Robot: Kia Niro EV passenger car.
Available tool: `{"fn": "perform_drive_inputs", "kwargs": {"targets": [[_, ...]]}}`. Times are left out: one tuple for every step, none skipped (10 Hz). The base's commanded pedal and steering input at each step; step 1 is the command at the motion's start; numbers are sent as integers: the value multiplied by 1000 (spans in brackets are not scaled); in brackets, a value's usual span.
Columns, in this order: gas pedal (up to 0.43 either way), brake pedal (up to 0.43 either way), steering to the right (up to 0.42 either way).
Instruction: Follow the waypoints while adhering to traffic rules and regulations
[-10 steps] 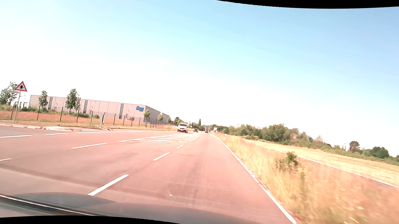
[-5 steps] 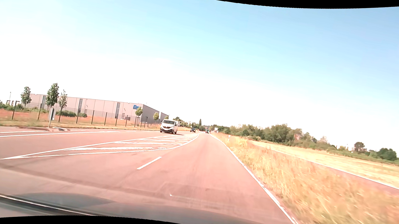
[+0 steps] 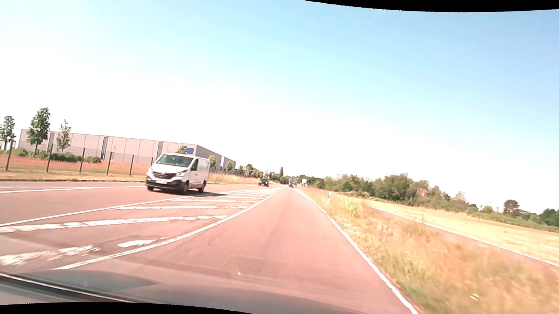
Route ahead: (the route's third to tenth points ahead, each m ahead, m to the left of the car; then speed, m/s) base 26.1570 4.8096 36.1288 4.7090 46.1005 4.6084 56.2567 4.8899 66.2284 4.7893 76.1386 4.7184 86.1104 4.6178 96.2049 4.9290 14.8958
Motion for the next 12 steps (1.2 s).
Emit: {"fn": "perform_drive_inputs", "kwargs": {"targets": [[47,0,-11],[47,0,-10],[47,0,-10],[47,0,-10],[47,0,-10],[47,0,-10],[47,0,-10],[47,0,-10],[47,0,-10],[47,0,-10],[47,0,-10],[47,0,-10]]}}
